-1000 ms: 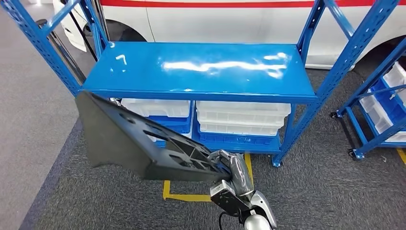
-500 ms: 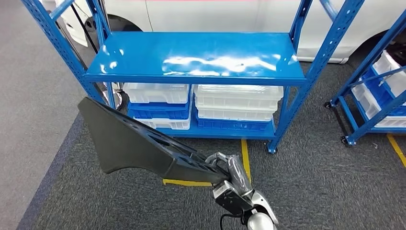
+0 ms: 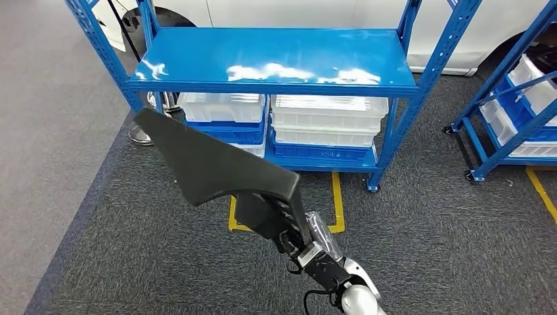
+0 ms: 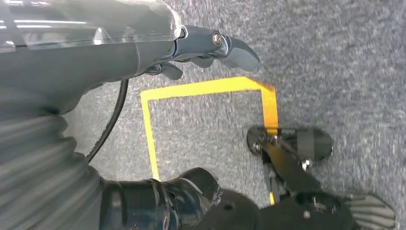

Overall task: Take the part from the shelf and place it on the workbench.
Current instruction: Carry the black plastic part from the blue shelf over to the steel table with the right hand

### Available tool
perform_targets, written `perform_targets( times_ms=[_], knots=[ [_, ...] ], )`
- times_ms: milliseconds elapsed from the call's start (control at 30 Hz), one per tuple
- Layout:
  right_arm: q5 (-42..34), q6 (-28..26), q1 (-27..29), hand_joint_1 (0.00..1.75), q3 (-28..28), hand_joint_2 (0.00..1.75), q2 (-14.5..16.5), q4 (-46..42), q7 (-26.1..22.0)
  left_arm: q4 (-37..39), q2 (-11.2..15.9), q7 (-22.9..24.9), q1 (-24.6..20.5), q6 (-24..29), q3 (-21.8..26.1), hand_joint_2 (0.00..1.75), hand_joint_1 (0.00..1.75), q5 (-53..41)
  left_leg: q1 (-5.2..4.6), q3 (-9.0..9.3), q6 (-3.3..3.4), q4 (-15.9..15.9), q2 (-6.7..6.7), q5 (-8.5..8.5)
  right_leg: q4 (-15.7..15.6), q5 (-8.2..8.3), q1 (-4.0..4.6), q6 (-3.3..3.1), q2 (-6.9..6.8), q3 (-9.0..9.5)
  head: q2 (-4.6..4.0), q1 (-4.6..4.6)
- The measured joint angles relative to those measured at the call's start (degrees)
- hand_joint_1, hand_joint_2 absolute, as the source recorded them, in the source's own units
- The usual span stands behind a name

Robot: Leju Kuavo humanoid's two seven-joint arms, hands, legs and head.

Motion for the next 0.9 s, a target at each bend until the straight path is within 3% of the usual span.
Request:
perform_targets(
  times_ms=[33,67,133,167,200,267,300,333,400,433,500,533,567,667,700,733,767,833,900],
  knots=[
    [-0.64,0.21,-0.01,1.75,0.00,1.75,-0.01,0.00,0.05,0.01,-0.01,0.01,-0.08,-0.01,0.07,1.75,0.00,-0.03,0.13,-0.55,0.41,-0.27,0.15,0.87,0.83,-1.43,0.01,0.28,0.15,-0.36,0.00,0.05],
    [-1.20,0.37,-0.01,1.75,0.00,1.75,-0.01,0.00,0.10,0.01,-0.01,0.01,-0.14,-0.02,0.15,1.75,0.00,-0.08,0.27,-1.23,0.81,-0.47,0.32,1.75,2.82,-4.04,-0.01,0.49,0.29,-0.96,0.00,0.08],
    [-1.92,0.47,0.00,1.75,0.00,1.75,-0.02,0.01,0.17,0.01,0.00,0.03,-0.20,-0.02,0.31,1.75,0.00,-0.16,0.18,-3.08,1.30,-0.16,0.53,3.15,9.51,-10.24,-0.17,0.77,0.43,-2.32,0.00,0.12],
    [-2.19,0.47,0.01,1.75,0.00,1.75,-0.02,0.02,0.20,0.01,0.01,0.04,-0.19,-0.02,0.37,1.75,0.00,-0.21,0.15,-4.11,1.34,0.12,0.57,3.78,12.91,-11.84,-0.22,0.90,0.43,-2.71,0.00,0.11],
    [-2.43,0.47,0.02,1.75,0.00,1.75,-0.02,0.03,0.21,0.01,0.01,0.06,-0.18,-0.02,0.44,1.75,0.00,-0.26,0.14,-5.24,1.28,0.47,0.59,4.38,15.27,-11.93,-0.26,1.00,0.43,-2.61,0.00,0.11],
    [-2.84,0.47,0.02,1.75,0.00,1.75,-0.02,0.04,0.21,0.01,-0.01,0.09,-0.19,-0.03,0.60,1.75,0.00,-0.40,0.18,-7.64,0.97,1.47,0.58,5.40,14.92,-9.16,-0.34,1.06,0.43,0.08,0.00,0.11],
    [-2.96,0.47,0.00,1.75,0.00,1.75,-0.02,0.04,0.21,0.01,-0.01,0.10,-0.19,-0.05,0.66,1.75,0.00,-0.49,0.21,-8.70,0.76,2.07,0.57,5.78,12.30,-7.92,-0.37,1.01,0.43,2.59,0.00,0.10],
    [-3.05,0.47,-0.05,1.75,0.00,1.75,0.00,0.02,0.21,0.01,-0.02,0.10,-0.19,-0.06,0.71,1.75,0.00,-0.57,0.16,-9.69,0.50,2.70,0.55,6.07,8.43,-7.96,-0.28,0.91,0.44,5.53,0.00,0.11],
    [-3.22,0.45,-0.19,1.75,-0.01,1.75,0.07,-0.03,0.20,0.01,-0.02,0.13,-0.18,-0.08,0.76,1.75,0.00,-0.67,0.07,-10.92,-0.13,3.57,0.51,6.78,2.12,-9.84,-0.02,0.49,0.53,9.45,0.00,0.08],
    [-3.32,0.44,-0.24,1.75,-0.01,1.75,0.11,-0.05,0.18,0.01,-0.02,0.15,-0.17,-0.08,0.78,1.75,0.00,-0.70,0.04,-11.31,-0.47,3.72,0.51,7.23,0.55,-10.64,0.19,0.22,0.58,10.08,0.00,0.07],
    [-3.44,0.40,-0.26,1.75,-0.02,1.75,0.13,-0.07,0.06,0.01,0.00,0.19,-0.09,-0.09,0.81,1.75,0.00,-0.79,0.22,-11.70,-1.19,3.68,0.46,7.96,0.13,-10.10,0.25,-0.57,0.52,9.47,0.00,0.08],
    [-3.41,0.37,-0.26,1.75,-0.02,1.75,0.13,-0.07,-0.01,0.01,0.01,0.20,-0.03,-0.10,0.81,1.75,0.00,-0.84,0.34,-12.01,-1.56,3.92,0.39,7.49,0.07,-9.56,0.23,-1.03,0.44,9.05,0.00,0.07],
    [-3.30,0.33,-0.27,1.75,-0.02,1.75,0.13,-0.07,-0.08,0.01,0.02,0.21,0.00,-0.11,0.81,1.75,0.00,-0.90,0.46,-12.53,-1.92,5.13,0.31,5.81,-0.03,-8.93,0.14,-1.51,0.34,8.48,0.00,0.05],
    [-2.97,0.32,-0.27,1.75,-0.02,1.75,0.12,-0.05,-0.20,0.01,0.00,0.26,0.01,-0.19,0.81,1.75,0.00,-1.09,0.70,-14.77,-2.65,14.30,0.16,-2.40,-0.05,-7.05,0.19,-2.18,0.21,6.25,0.00,-0.02],
    [-2.94,0.34,-0.26,1.75,-0.02,1.75,0.12,-0.04,-0.22,0.01,0.00,0.28,0.02,-0.21,0.81,1.75,0.00,-1.13,0.71,-15.07,-2.73,17.31,0.16,-3.61,-0.01,-6.42,0.28,-2.18,0.21,5.40,0.00,-0.03],
    [-2.92,0.38,-0.23,1.75,-0.02,1.75,0.10,-0.01,-0.22,0.01,0.00,0.28,0.01,-0.21,0.81,1.75,0.00,-1.17,0.70,-14.68,-2.71,18.94,0.15,-3.48,0.04,-5.81,0.35,-2.15,0.21,4.54,0.00,-0.03],
    [-2.89,0.41,-0.19,1.75,-0.02,1.75,0.07,0.01,-0.24,0.01,0.01,0.28,-0.02,-0.21,0.81,1.75,0.00,-1.21,0.68,-13.41,-2.60,18.71,0.13,-2.21,0.10,-5.24,0.41,-2.09,0.21,3.74,0.00,-0.03],
    [-2.87,0.58,-0.13,1.75,-0.02,1.75,-0.01,0.00,-0.31,0.01,0.04,0.28,-0.05,-0.21,0.81,1.75,0.00,-1.32,0.56,-8.23,-1.95,12.63,-0.01,0.62,0.18,-4.22,0.46,-1.91,0.23,2.47,0.00,-0.04],
    [-2.90,0.85,-0.16,1.75,-0.02,1.75,-0.04,-0.10,-0.49,0.01,0.14,0.30,-0.07,-0.22,0.82,1.75,0.00,-1.50,0.20,-2.74,-1.18,4.37,-0.22,0.60,0.16,-3.22,0.49,-1.50,0.21,1.76,0.00,-0.03]
  ],
)
